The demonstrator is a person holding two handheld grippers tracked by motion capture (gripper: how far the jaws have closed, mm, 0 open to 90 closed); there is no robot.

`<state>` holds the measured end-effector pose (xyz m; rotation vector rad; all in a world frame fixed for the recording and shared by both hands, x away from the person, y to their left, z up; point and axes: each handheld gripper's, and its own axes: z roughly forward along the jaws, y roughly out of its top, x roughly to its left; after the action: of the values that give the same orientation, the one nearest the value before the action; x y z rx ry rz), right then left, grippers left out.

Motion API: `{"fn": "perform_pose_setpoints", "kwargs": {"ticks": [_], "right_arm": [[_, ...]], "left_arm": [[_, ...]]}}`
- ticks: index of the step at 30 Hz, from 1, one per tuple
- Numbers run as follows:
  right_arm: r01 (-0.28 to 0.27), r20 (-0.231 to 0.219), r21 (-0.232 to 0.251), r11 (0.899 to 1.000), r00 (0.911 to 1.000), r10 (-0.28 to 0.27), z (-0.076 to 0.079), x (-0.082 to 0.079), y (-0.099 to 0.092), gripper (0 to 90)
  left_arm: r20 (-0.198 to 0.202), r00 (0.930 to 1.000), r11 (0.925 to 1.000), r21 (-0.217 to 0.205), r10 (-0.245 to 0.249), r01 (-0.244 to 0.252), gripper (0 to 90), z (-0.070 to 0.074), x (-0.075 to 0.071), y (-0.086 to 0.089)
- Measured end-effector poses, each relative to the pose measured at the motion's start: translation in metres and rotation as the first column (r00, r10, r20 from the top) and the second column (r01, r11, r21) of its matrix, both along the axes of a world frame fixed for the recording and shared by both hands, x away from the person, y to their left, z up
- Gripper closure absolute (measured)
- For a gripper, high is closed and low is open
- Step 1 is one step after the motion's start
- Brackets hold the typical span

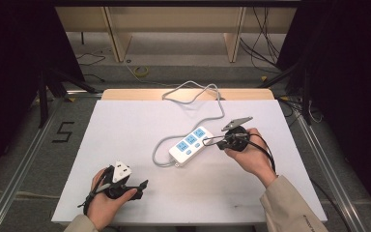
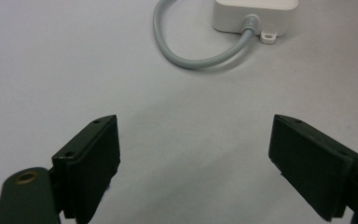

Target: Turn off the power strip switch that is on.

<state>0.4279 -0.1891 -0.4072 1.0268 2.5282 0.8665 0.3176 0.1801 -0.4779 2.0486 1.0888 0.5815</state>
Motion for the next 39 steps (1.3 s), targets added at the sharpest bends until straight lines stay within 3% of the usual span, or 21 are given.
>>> {"fn": "perform_pose_setpoints", "kwargs": {"ticks": [39], "right_arm": [[0.008, -0.050, -0.035, 0.999, 0.9987, -0.010, -0.002, 0.038, 0.022, 90.0]], "left_arm": [[0.004, 1.0000, 1.0000, -0.003, 0.000, 0.000, 16.0, 0.000, 0.000, -0.001]]}}
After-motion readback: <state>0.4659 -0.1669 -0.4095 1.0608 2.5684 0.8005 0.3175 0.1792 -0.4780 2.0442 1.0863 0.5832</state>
